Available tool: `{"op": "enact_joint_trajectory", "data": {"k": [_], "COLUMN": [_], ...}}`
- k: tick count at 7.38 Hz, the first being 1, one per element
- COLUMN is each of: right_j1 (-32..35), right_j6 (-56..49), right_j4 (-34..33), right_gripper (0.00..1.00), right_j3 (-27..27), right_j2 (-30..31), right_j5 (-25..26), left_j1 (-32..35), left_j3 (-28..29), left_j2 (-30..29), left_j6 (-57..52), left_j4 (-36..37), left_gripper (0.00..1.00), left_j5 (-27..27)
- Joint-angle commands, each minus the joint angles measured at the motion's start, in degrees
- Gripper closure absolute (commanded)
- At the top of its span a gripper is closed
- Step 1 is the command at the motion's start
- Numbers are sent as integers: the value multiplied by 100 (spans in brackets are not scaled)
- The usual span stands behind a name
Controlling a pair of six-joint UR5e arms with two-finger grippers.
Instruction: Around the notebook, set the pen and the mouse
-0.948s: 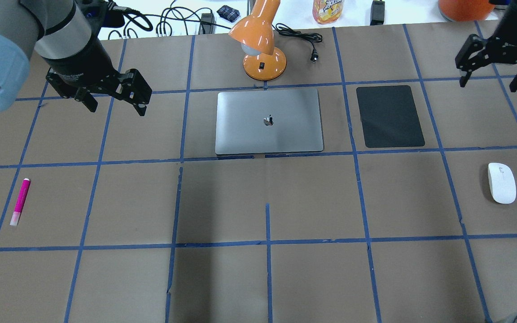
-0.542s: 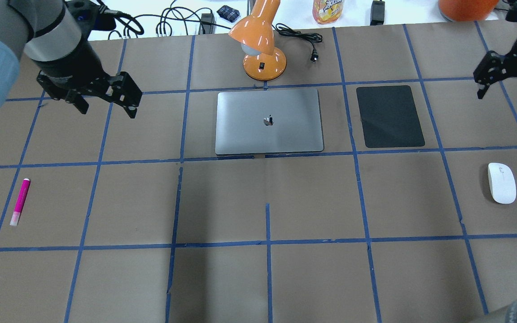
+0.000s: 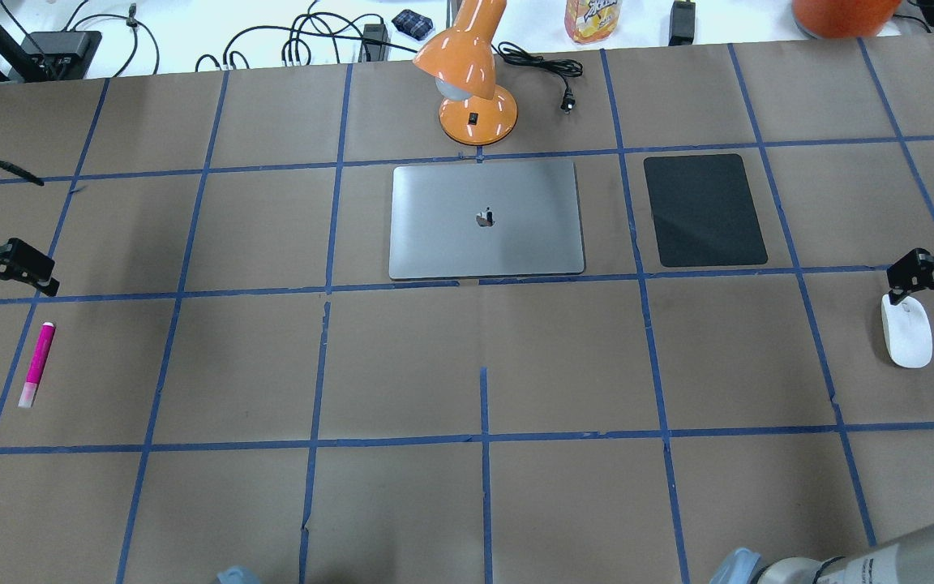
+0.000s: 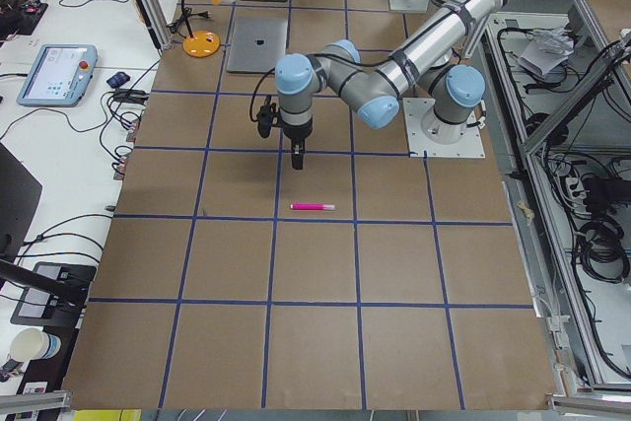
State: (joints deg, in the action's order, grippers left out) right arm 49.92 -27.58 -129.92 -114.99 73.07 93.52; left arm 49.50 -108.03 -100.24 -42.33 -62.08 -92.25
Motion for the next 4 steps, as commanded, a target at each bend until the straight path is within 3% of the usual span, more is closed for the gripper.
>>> {"op": "enact_joint_trajectory", "data": {"k": [1,4], "right_j1": [-53,-167], "right_j6": [-167,-177], "right_j4": [-454,-455], "right_gripper": [0,0], "right_j3": [-234,-295], "right_j2": [-126,-214], "right_j5": [-44,-44], "left_j1": [-440,-695], "left_j3": [-227,-254], "left_j2": [-407,-873], "left_j6": [-670,-952], "left_j4": [529,925], "left_gripper": [0,0], "left_j5": [-12,5]}}
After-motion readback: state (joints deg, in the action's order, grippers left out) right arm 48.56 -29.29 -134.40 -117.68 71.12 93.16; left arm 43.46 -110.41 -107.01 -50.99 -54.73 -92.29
